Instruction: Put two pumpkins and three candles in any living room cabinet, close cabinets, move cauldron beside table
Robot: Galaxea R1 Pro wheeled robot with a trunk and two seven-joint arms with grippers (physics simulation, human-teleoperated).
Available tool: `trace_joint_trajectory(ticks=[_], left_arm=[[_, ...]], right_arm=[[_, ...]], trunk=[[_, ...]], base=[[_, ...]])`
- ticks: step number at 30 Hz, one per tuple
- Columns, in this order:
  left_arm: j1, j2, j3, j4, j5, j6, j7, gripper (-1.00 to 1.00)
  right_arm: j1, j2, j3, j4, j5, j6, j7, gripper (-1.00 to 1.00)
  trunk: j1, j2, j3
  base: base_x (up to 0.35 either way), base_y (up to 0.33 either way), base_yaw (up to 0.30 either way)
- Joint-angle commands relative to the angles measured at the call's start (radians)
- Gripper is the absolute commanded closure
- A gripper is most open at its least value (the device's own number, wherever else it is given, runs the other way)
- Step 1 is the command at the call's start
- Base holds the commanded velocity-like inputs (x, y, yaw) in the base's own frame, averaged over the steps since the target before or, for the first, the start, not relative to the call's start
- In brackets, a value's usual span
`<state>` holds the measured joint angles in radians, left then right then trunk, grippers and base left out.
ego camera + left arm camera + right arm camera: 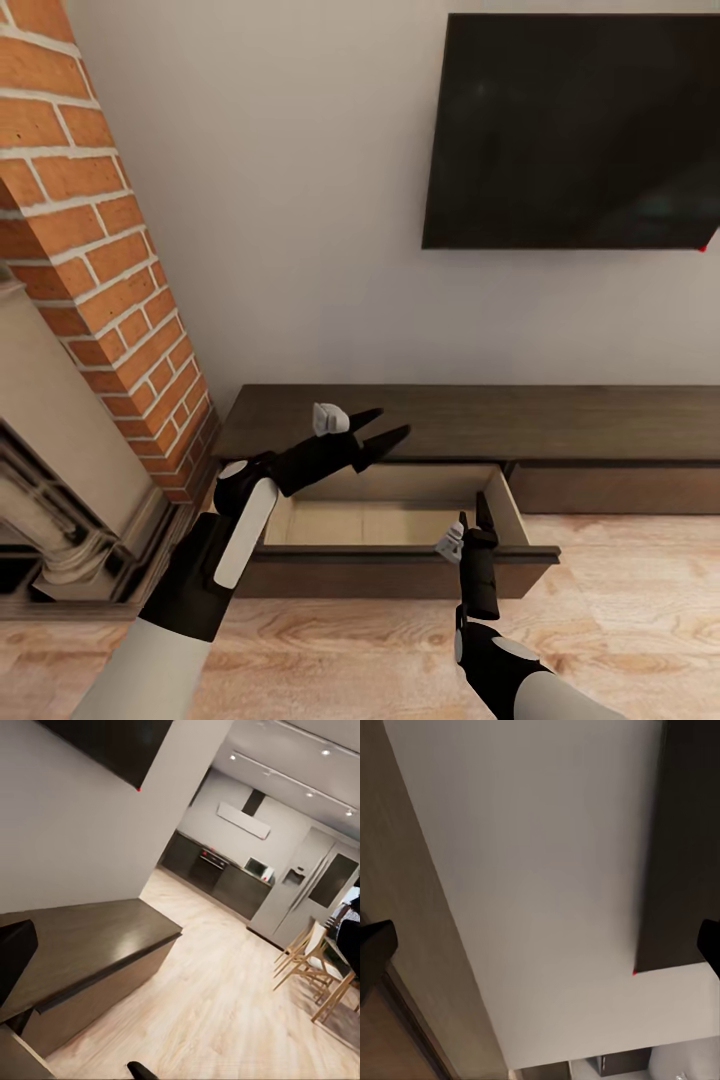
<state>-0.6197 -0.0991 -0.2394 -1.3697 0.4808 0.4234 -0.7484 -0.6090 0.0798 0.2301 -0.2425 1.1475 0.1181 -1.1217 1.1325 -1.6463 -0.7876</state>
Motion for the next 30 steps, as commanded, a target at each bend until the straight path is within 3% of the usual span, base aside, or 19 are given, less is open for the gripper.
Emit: trace_joint_trajectory(ticks=[1, 5, 13, 30], left_arm=[[0.000, 0.000, 0.000, -0.001, 0.001, 0.002, 0.012, -1.00], [0.000, 0.000, -0.002, -0.003, 0.004, 0.008, 0.049, -1.00], [0.000, 0.004, -0.006, -0.014, 0.008, 0.005, 0.047, -1.00], [0.000, 0.019, -0.008, -0.014, 0.009, -0.003, 0.020, -1.00]], right_arm=[[0.000, 0.000, 0.000, 0.000, 0.000, 0.000, 0.000, -1.00], [0.000, 0.000, 0.000, 0.001, 0.000, 0.000, 0.002, -1.00], [0.000, 0.001, 0.000, 0.003, 0.000, -0.001, 0.001, -1.00], [0.000, 0.000, 0.000, 0.002, 0.000, -0.002, 0.000, -1.00]], trunk=[[-0.004, 0.007, 0.003], [-0.019, 0.035, 0.016], [-0.050, 0.091, 0.049], [-0.050, 0.091, 0.069]], base=[[0.000, 0.000, 0.000], [0.000, 0.000, -0.008], [0.000, 0.000, -0.162], [0.000, 0.000, -0.195]])
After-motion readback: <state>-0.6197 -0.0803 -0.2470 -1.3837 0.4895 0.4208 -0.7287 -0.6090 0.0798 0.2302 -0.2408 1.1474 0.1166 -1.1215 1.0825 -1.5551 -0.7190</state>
